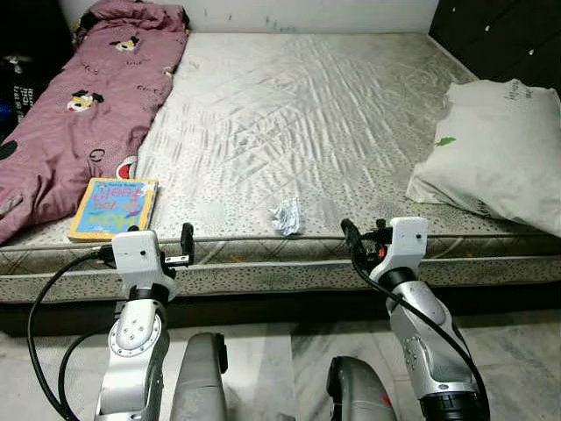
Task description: Clean up the room
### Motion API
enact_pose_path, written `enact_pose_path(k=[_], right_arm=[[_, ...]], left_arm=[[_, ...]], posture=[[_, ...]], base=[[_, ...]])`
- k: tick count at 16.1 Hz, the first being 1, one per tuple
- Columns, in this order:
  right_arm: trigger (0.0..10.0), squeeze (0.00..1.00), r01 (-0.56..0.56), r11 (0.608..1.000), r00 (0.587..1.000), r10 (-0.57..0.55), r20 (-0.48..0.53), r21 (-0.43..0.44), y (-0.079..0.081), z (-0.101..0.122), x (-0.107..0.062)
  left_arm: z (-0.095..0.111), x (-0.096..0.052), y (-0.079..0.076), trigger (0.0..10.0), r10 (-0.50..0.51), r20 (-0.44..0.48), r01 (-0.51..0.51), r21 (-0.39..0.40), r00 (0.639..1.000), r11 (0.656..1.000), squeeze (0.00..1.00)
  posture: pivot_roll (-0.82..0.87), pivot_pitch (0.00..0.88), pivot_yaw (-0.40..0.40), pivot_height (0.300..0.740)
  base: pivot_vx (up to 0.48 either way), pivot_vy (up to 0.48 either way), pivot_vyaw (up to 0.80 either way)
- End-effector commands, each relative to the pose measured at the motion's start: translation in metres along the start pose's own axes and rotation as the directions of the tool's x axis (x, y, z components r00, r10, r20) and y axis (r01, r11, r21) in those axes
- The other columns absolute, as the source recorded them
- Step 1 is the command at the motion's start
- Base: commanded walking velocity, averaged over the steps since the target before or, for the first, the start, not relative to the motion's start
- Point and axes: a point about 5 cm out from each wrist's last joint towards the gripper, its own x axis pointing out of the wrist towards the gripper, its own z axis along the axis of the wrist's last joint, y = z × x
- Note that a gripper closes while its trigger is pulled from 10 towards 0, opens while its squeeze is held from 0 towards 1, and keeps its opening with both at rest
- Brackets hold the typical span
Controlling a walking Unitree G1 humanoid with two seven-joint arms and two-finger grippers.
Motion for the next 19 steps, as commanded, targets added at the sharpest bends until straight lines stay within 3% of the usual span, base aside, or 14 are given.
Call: enact_pose_path(k=[1,4,15,19], right_arm=[[10.0,0.0,-0.022,1.0,1.0,0.023,0.019,-0.014,0.0027,0.0055,0.0045],[10.0,0.0,-0.048,0.999,0.998,0.049,0.028,-0.02,0.0073,0.0065,0.006],[10.0,0.0,-0.055,0.998,0.998,0.056,0.029,-0.021,0.0074,0.0055,0.0103],[10.0,0.0,-0.059,0.998,0.998,0.06,0.022,-0.018,0.0078,0.0034,0.0115]], left_arm=[[0.0023,0.0027,-0.0001,10.0,-0.008,0.004,0.008,-0.004,1.0,1.0,0.0],[0.0041,0.003,-0.0018,10.0,-0.027,0.012,0.027,-0.018,1.0,0.999,0.0],[0.0022,0.0056,-0.0067,10.0,-0.052,0.001,0.052,-0.043,0.999,0.998,0.0],[0.0021,0.0071,-0.008,10.0,-0.041,0.0,0.041,-0.046,0.999,0.998,0.0]], posture=[[0.04,0.0,-0.026,0.607],[0.04,0.0,-0.022,0.607],[0.04,0.0,-0.03,0.607],[0.05,0.0,-0.035,0.607]], base=[[0.259,0.0,0.0],[0.302,0.0,0.64],[0.447,0.0,0.0],[0.0,0.0,0.0]])
